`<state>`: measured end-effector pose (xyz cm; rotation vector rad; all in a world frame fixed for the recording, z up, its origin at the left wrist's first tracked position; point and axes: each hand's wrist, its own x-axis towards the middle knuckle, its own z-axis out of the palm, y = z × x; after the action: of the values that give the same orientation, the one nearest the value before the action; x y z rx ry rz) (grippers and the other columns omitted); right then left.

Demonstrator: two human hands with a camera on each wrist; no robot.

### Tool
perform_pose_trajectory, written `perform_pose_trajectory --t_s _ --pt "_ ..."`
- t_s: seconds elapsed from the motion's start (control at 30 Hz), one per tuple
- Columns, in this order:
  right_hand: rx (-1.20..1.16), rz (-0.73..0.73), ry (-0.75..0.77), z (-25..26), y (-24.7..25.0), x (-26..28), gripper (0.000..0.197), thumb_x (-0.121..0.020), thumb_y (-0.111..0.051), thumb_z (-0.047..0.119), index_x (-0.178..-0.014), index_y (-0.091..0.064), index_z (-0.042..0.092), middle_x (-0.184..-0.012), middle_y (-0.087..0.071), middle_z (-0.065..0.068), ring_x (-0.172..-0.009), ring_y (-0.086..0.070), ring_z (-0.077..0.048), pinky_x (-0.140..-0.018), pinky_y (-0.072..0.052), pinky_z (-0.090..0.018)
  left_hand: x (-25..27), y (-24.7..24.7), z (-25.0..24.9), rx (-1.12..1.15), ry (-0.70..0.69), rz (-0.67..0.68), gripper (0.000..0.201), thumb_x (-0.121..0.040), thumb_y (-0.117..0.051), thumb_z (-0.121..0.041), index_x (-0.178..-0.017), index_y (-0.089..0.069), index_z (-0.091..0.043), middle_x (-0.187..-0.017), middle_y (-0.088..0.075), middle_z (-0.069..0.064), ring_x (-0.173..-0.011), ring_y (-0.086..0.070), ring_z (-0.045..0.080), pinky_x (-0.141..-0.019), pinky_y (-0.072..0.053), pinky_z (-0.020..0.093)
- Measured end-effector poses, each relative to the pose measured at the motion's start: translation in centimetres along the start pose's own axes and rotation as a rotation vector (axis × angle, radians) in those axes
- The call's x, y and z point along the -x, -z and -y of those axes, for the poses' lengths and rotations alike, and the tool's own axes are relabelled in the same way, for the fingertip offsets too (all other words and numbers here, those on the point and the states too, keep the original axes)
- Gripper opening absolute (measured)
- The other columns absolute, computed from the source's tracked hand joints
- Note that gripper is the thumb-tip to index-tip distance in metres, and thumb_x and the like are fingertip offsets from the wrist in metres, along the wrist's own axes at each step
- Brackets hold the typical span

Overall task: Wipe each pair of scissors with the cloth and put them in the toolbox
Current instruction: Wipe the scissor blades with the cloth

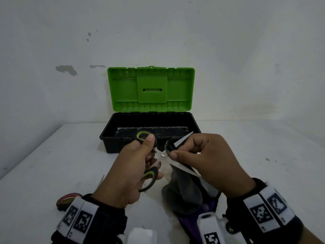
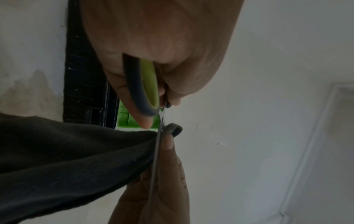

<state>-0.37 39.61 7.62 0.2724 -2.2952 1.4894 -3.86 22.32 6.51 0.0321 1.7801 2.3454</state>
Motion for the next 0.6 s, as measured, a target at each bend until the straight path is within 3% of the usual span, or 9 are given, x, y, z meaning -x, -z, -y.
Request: perform_pose_trajectory --t_s 0.1,0.2,0.33,0.47,0.6 --pt "0.028 -0.011 0.004 0.2 0.0 0.0 0.022 -0.073 -0.087 0.025 -0.062 -0.071 0.013 -0.061 -0.072 -0.002 -0.059 -0.069 -0.024 -0.054 -0.053 -0.03 0.0 -0.1 0.1 -0.004 -0.014 0.02 0.027 -0.097 -0.052 -0.038 -0.087 -0.058 -0.014 -0.058 -0.036 -0.001 -0.05 -0.052 0.018 -0.045 -0.047 0.028" --pt "0.029 -0.115 0.008 0.0 0.0 -0.1 0.02 -0.075 -0.085 0.021 -0.062 -0.072 0.013 -0.059 -0.072 0.003 -0.053 -0.066 -0.012 -0.051 -0.052 -0.02 -0.2 -0.1 0.0 0.014 -0.009 0.027 0.027 -0.097 -0.052 -0.038 -0.084 -0.057 -0.015 -0.058 -0.037 -0.001 -0.048 -0.052 0.017 -0.045 -0.047 0.028" --pt "-0.001 -0.189 -0.031 -0.7 0.4 -0.5 0.019 -0.075 -0.085 0.022 -0.063 -0.072 0.013 -0.061 -0.072 -0.001 -0.061 -0.07 -0.024 -0.059 -0.056 -0.033 -0.2 0.1 0.1 0.021 0.012 0.024 0.027 -0.096 -0.053 -0.038 -0.084 -0.056 -0.014 -0.058 -0.037 -0.001 -0.048 -0.051 0.018 -0.044 -0.046 0.028" --pt "0.01 -0.138 -0.004 -0.3 -0.3 0.1 0.021 -0.076 -0.084 0.023 -0.062 -0.07 0.016 -0.061 -0.072 -0.001 -0.06 -0.068 -0.024 -0.058 -0.056 -0.034 -0.1 0.3 0.1 0.03 0.014 0.025 0.027 -0.096 -0.054 -0.038 -0.085 -0.057 -0.013 -0.058 -0.036 0.0 -0.048 -0.049 0.019 -0.042 -0.044 0.028" --pt "-0.077 -0.228 -0.045 -1.0 0.2 -0.4 0.018 -0.077 -0.083 0.018 -0.065 -0.071 0.013 -0.064 -0.074 -0.003 -0.064 -0.072 -0.025 -0.065 -0.06 -0.039 -0.2 0.4 0.2 0.019 -0.002 0.016 0.029 -0.095 -0.055 -0.038 -0.079 -0.056 -0.015 -0.057 -0.038 0.0 -0.049 -0.051 0.019 -0.043 -0.045 0.028"
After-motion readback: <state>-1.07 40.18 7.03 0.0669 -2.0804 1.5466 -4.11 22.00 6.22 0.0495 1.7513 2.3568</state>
